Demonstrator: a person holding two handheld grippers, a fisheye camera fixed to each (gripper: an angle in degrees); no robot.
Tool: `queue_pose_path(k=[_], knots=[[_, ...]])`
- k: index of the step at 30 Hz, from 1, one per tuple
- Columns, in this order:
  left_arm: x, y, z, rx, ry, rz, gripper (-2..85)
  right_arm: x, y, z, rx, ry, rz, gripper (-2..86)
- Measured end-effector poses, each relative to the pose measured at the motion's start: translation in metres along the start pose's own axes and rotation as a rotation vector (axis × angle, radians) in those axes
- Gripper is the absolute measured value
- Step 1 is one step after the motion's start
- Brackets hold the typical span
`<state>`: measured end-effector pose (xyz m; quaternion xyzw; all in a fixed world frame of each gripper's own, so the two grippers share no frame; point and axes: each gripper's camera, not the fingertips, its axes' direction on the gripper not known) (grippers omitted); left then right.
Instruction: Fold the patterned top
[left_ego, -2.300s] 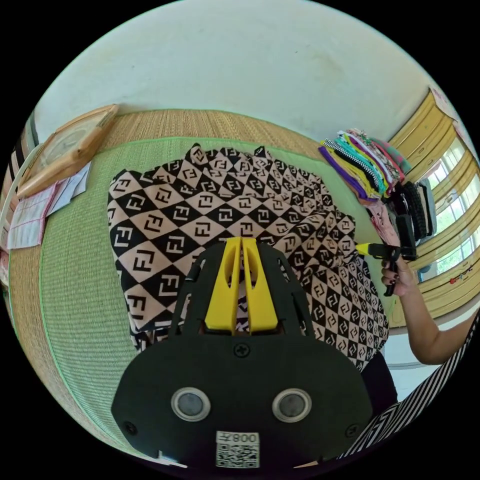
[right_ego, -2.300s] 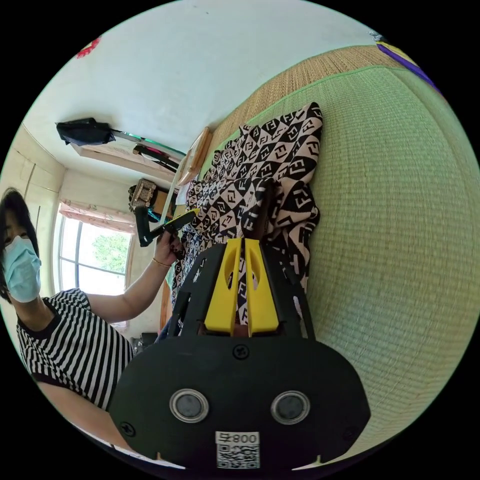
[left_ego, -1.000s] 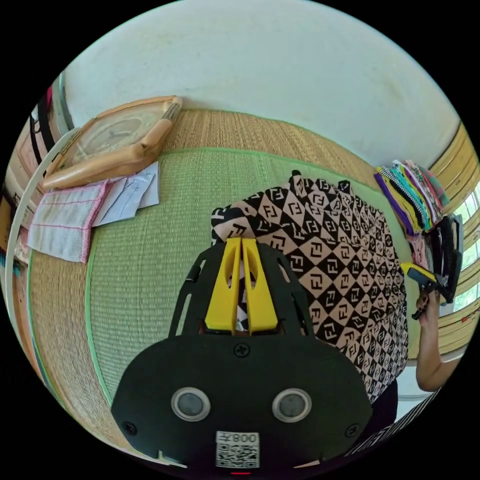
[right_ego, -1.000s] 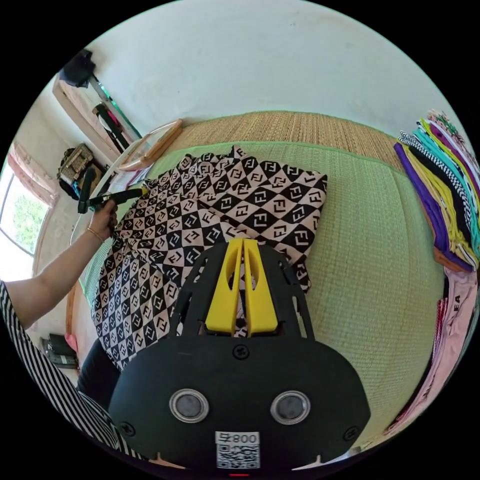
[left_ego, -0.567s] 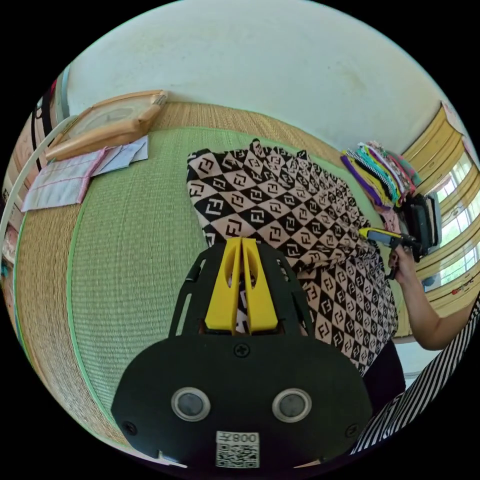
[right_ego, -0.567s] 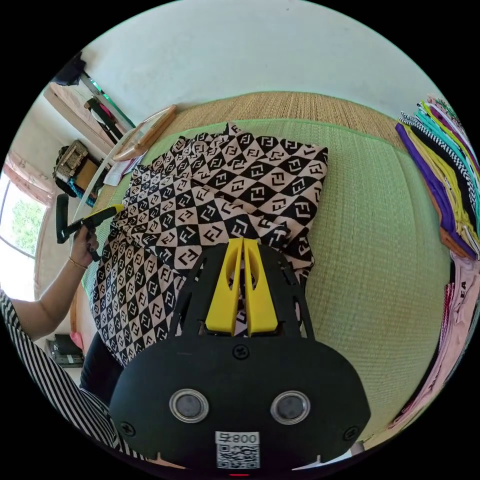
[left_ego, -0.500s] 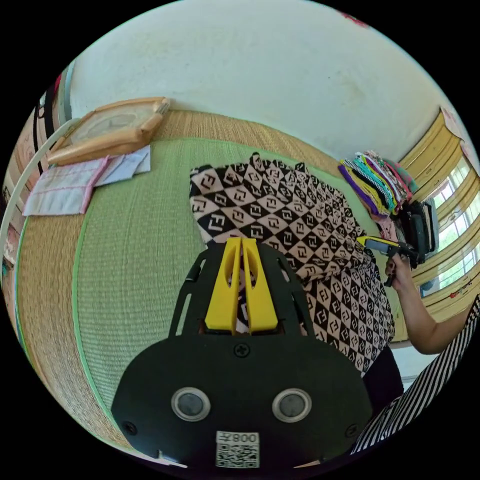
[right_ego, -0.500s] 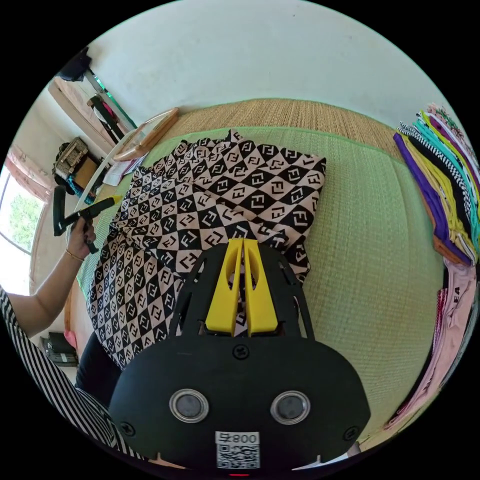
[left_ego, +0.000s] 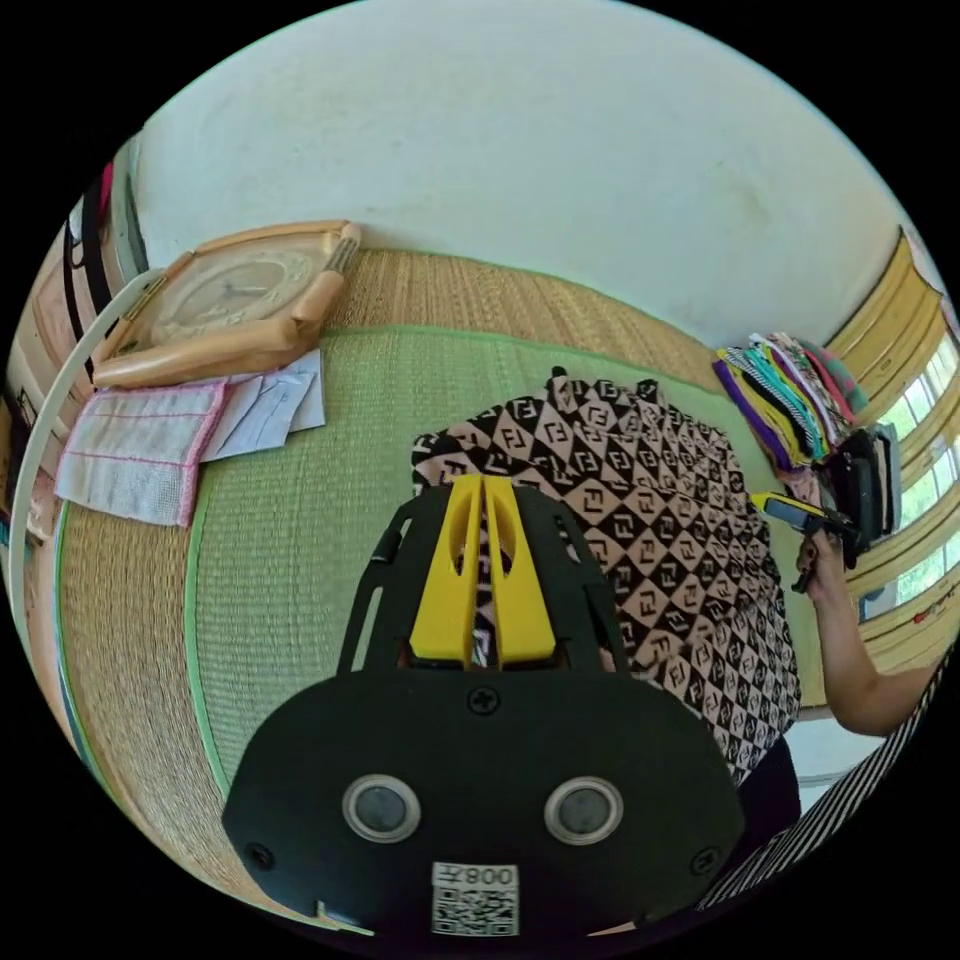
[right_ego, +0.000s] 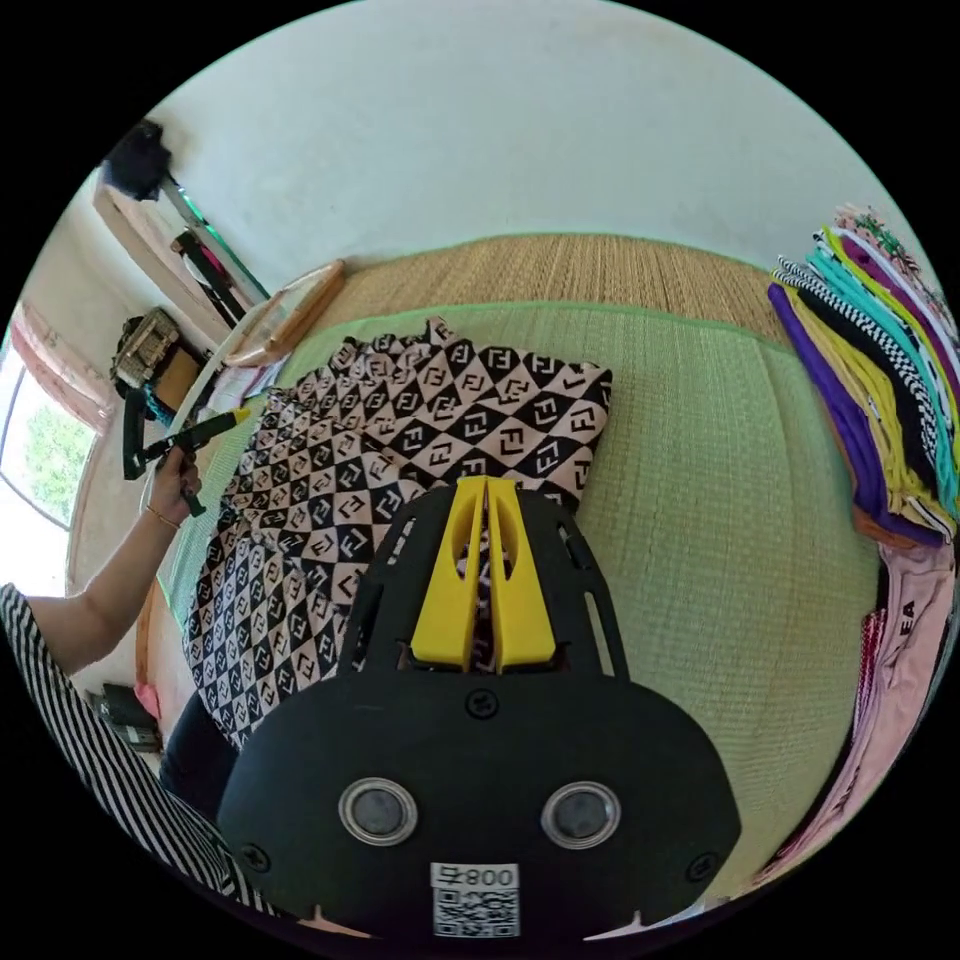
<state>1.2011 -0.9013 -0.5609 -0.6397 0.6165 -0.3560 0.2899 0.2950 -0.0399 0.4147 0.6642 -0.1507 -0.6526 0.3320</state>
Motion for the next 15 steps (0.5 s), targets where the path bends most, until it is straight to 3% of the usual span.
queue_pose_path(k=[3, 8, 13, 15], knots=[[0.017, 0.046, -0.031, 0.037, 0.072, 0.043, 0.1, -0.022, 0.033, -0.031, 0.094, -0.044, -0.057, 0.0], [0.017, 0.097, -0.012, -0.14, 0.054, -0.002, 0.0, -0.021, 0.059, 0.014, -0.065, -0.079, -0.051, 0.0], [0.023, 0.108, -0.059, -0.023, 0.113, -0.06, 0.1, -0.015, 0.065, -0.025, -0.013, -0.118, -0.015, 0.0], [0.03, 0.118, -0.06, -0.074, 0.096, -0.046, 0.1, -0.015, 0.077, -0.034, -0.03, -0.107, -0.015, 0.0]])
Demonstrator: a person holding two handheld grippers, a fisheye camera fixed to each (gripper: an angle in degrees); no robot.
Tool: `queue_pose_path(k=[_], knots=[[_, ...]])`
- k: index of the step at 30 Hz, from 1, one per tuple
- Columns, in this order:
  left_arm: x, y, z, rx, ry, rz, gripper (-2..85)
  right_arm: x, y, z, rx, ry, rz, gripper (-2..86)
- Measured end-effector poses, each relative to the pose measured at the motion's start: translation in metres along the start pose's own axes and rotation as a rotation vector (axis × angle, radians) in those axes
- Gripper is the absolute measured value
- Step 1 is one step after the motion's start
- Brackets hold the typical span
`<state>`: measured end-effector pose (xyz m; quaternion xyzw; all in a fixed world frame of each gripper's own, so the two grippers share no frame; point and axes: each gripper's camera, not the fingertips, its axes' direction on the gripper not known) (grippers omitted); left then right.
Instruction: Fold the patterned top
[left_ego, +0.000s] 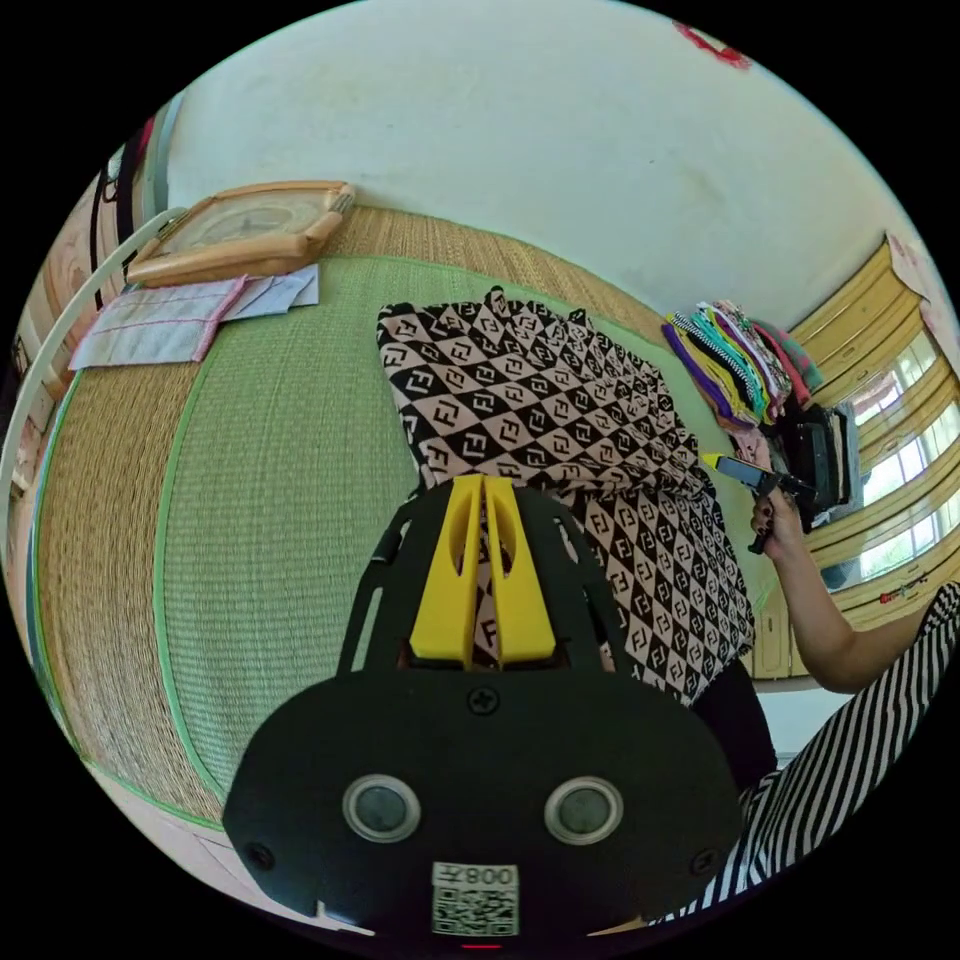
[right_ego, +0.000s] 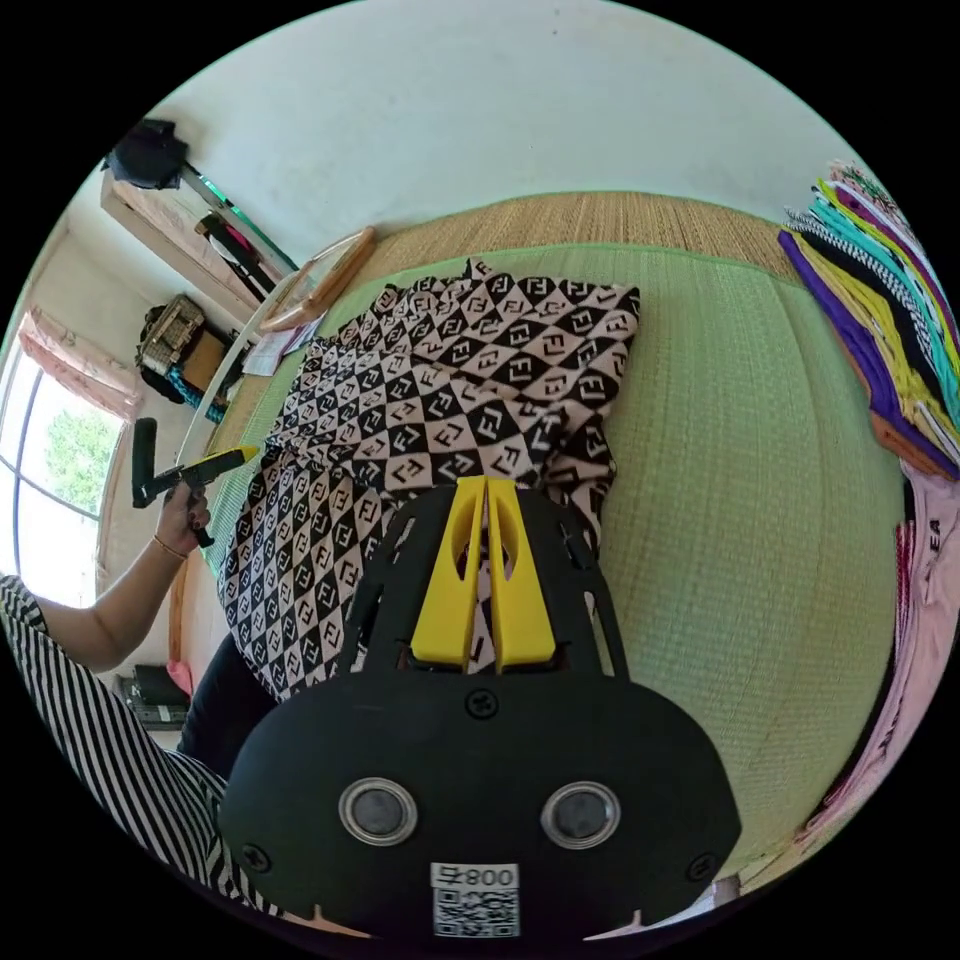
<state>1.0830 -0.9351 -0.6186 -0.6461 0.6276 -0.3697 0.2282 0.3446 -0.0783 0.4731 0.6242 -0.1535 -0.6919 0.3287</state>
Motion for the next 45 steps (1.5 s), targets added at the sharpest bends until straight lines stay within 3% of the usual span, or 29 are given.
queue_pose_path(k=[3, 7, 15, 29, 35, 45], knots=[[-0.004, 0.022, 0.022, -0.198, -0.088, -0.035, 0.1, 0.015, 0.03, -0.001, -0.062, -0.009, 0.072, 0.0], [0.007, 0.038, -0.009, -0.08, -0.015, -0.023, 0.1, 0.02, 0.053, -0.028, -0.004, -0.022, 0.098, 0.0], [-0.001, 0.014, 0.034, -0.135, -0.077, -0.059, 0.1, 0.033, 0.032, 0.017, -0.1, 0.08, 0.117, 0.0], [-0.004, -0.015, 0.038, -0.127, -0.114, -0.075, 0.1, 0.074, -0.001, 0.018, -0.073, 0.018, 0.151, 0.0], [0.0, 0.042, -0.009, -0.093, -0.063, -0.098, 0.3, 0.079, 0.049, -0.019, -0.035, -0.03, 0.178, 0.0], [-0.042, 0.197, -0.098, -0.11, 0.025, -0.328, 3.1, 0.082, 0.198, -0.092, -0.017, -0.119, 0.308, 0.5]])
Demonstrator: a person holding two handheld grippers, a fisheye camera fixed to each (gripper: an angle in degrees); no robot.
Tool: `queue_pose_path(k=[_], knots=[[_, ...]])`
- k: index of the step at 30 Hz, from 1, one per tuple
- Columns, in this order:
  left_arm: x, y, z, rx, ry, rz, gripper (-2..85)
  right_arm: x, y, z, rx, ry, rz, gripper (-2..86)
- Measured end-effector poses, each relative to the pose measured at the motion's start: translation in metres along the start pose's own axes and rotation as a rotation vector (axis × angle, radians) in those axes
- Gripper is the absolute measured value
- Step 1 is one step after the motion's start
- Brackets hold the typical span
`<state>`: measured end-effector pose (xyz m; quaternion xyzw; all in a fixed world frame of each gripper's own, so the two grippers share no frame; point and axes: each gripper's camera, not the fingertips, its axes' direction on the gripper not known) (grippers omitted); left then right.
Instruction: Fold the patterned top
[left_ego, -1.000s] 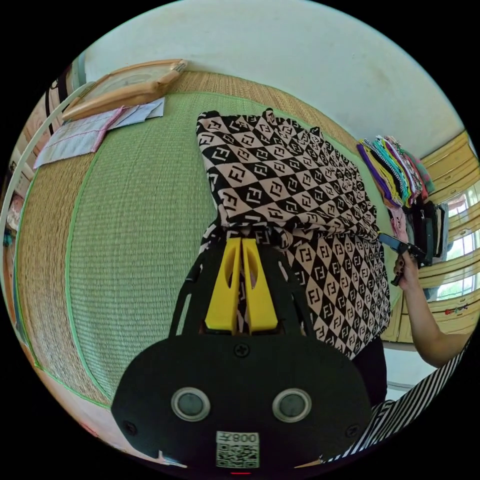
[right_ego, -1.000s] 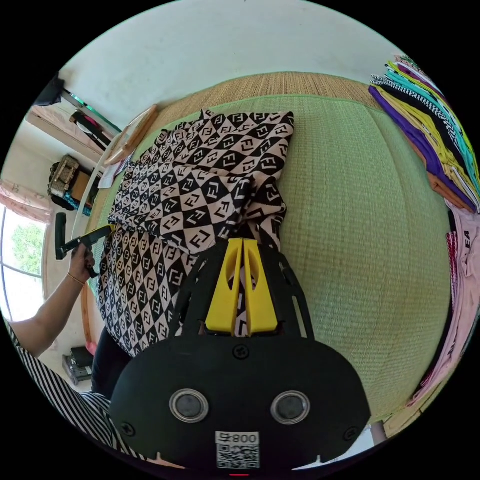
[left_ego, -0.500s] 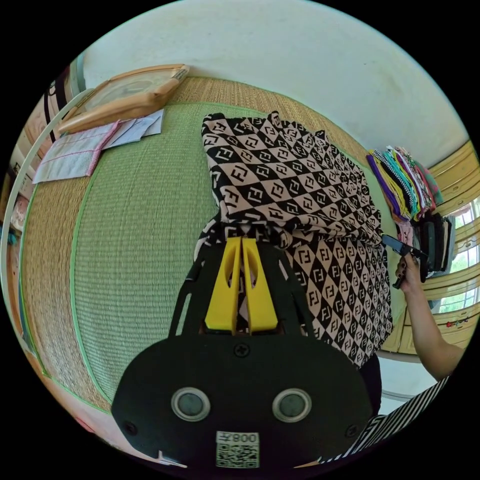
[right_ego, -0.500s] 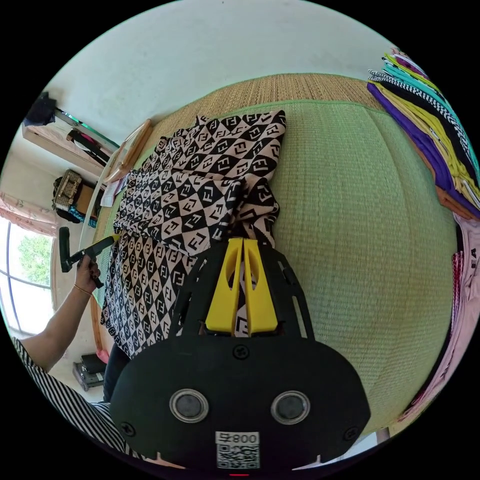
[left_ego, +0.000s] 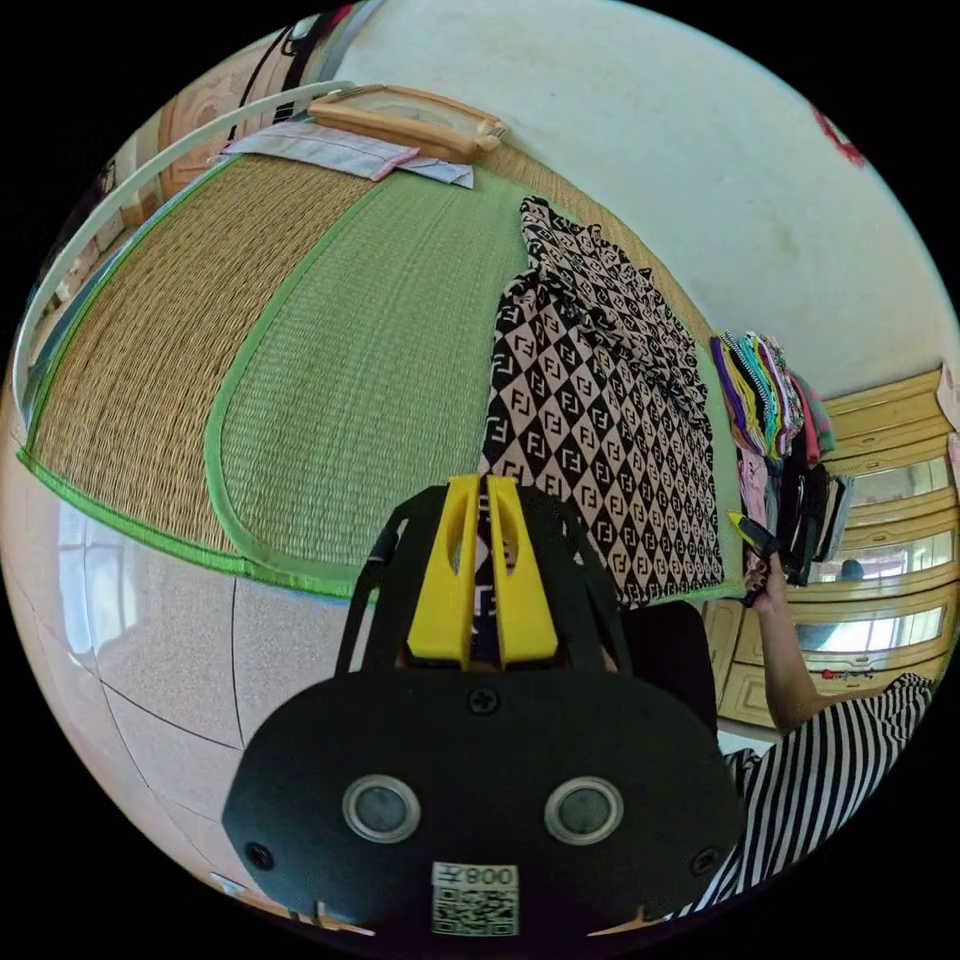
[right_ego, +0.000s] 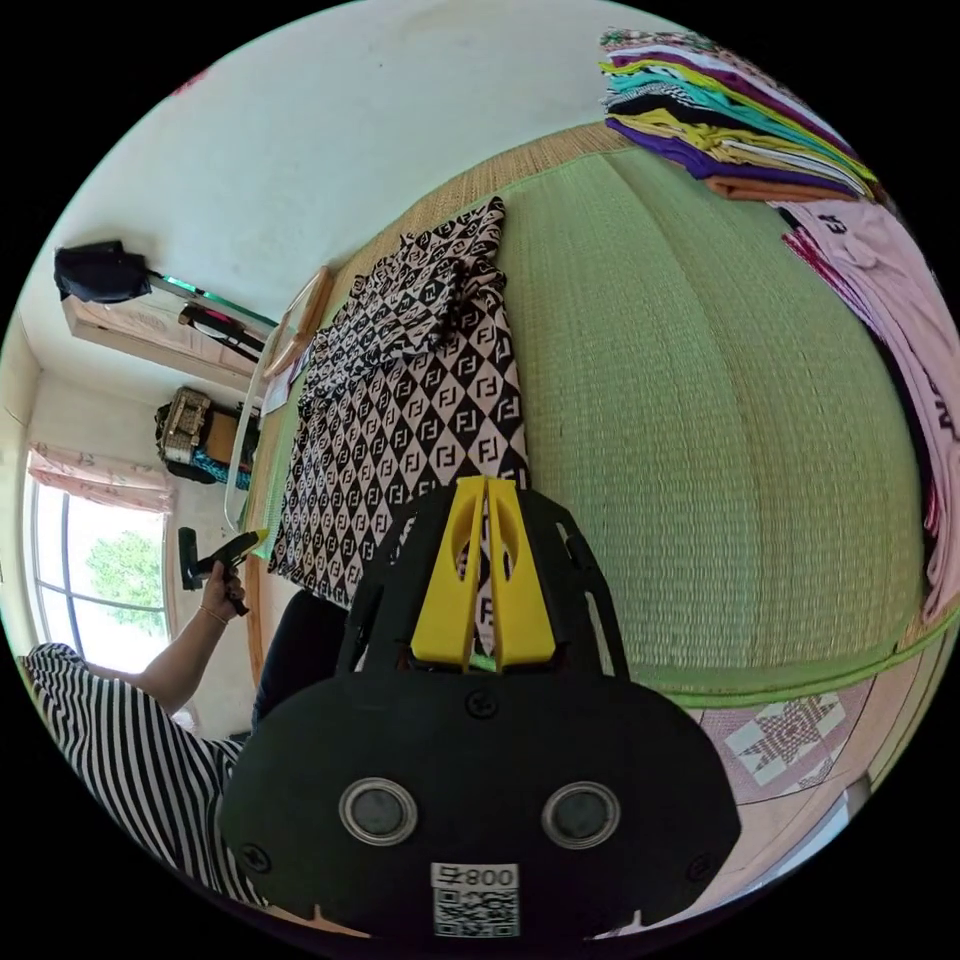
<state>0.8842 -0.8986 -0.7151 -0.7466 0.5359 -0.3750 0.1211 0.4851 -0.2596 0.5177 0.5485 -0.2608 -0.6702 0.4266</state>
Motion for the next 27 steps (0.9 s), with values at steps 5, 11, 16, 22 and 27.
queue_pose_path(k=[5, 11, 16, 22, 27], knots=[[-0.011, 0.033, -0.005, -0.065, 0.013, -0.017, 5.8, 0.014, 0.055, -0.026, 0.026, -0.025, 0.077, 2.8], [-0.026, 0.061, -0.008, -0.099, 0.061, -0.071, 7.4, 0.025, 0.085, -0.036, -0.009, -0.012, 0.118, 7.4], [-0.032, 0.077, -0.009, -0.12, 0.106, -0.094, 8.1, 0.032, 0.091, -0.037, -0.033, 0.003, 0.136, 8.7], [-0.043, 0.086, -0.015, -0.12, 0.13, -0.129, 8.2, 0.033, 0.096, -0.022, -0.104, 0.008, 0.147, 8.6], [-0.049, 0.098, -0.024, -0.1, 0.147, -0.149, 8.5, 0.039, 0.106, -0.028, -0.107, -0.015, 0.165, 8.2]])
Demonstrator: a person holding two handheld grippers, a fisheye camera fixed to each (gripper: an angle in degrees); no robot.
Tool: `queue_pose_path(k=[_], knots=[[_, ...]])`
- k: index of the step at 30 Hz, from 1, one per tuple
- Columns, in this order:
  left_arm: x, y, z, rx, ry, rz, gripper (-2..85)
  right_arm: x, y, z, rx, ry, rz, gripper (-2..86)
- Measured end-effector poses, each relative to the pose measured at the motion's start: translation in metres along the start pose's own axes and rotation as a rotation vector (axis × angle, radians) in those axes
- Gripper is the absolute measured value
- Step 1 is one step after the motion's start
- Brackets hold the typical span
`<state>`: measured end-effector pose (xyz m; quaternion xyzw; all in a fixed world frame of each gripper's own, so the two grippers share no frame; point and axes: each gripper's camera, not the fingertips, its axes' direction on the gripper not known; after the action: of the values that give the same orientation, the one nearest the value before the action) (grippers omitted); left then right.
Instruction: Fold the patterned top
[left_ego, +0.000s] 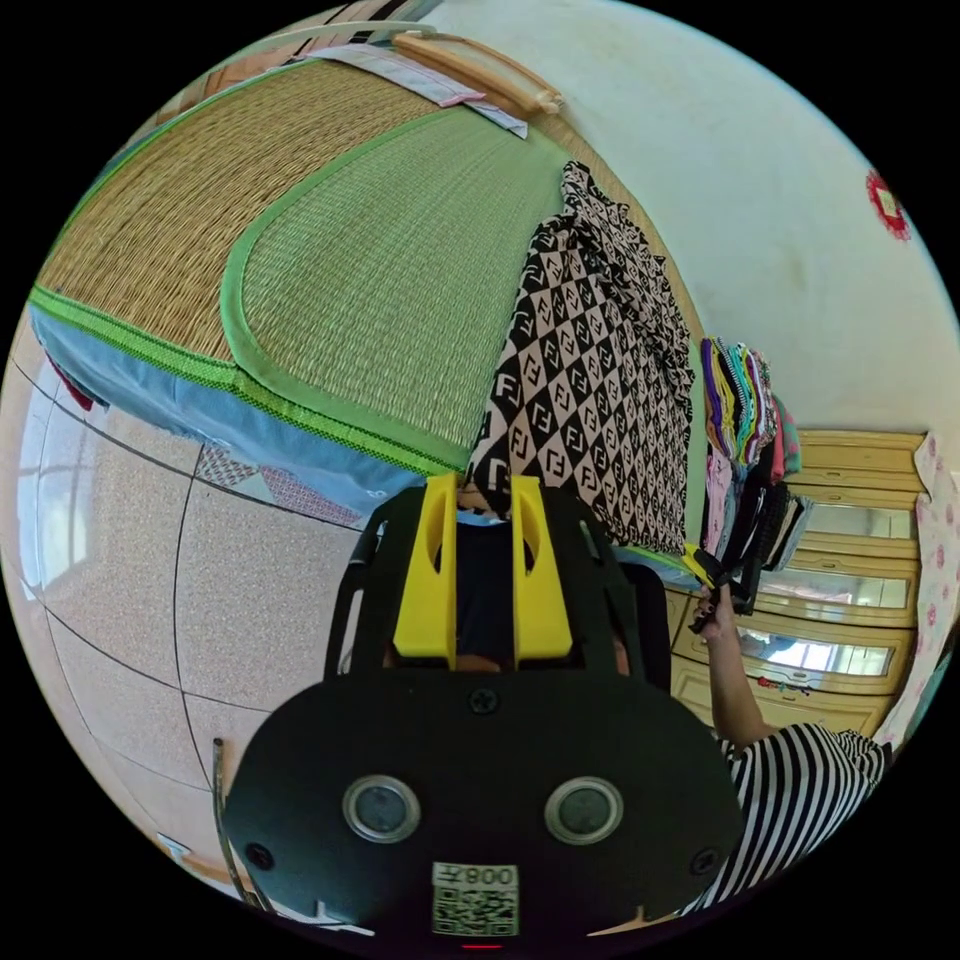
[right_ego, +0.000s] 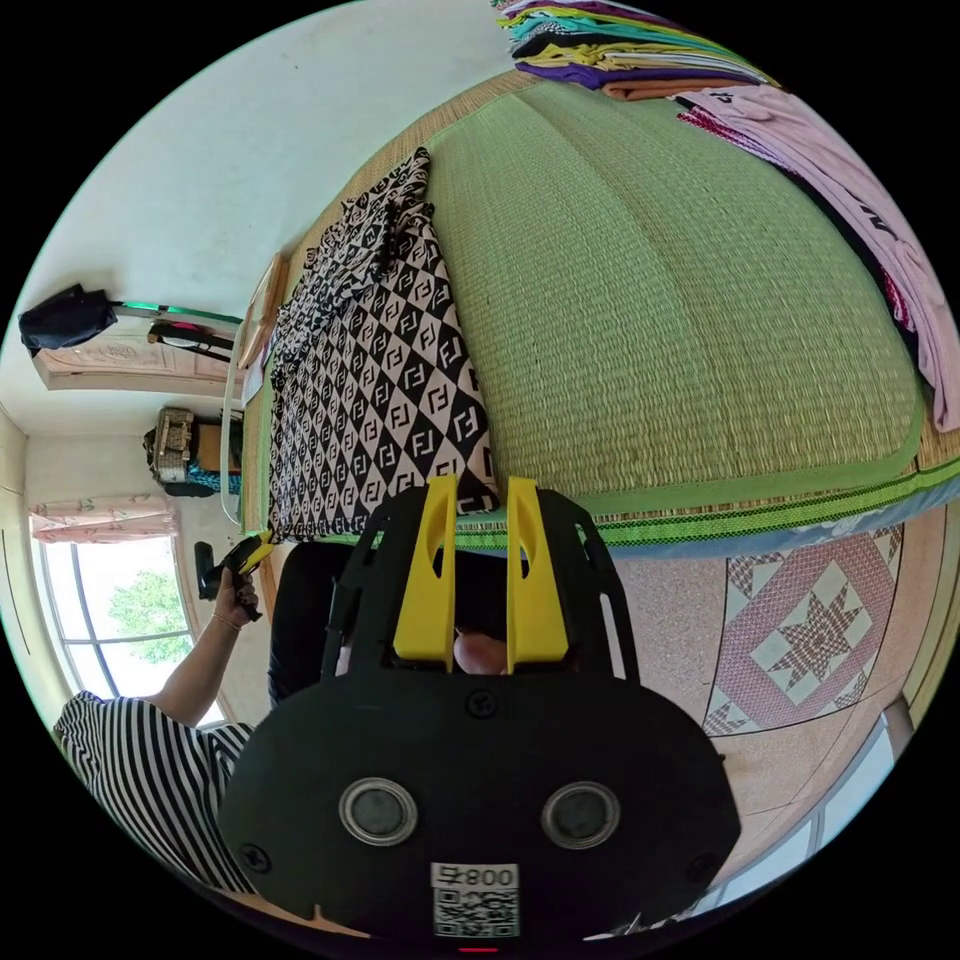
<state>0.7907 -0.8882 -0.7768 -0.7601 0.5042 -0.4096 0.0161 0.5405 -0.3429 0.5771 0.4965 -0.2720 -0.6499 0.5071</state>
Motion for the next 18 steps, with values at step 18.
queue_pose_path(k=[18], knots=[[-0.018, 0.038, -0.027, -0.038, 0.104, -0.038, 3.2, 0.004, 0.036, -0.009, -0.025, -0.1, 0.044, 2.9]])
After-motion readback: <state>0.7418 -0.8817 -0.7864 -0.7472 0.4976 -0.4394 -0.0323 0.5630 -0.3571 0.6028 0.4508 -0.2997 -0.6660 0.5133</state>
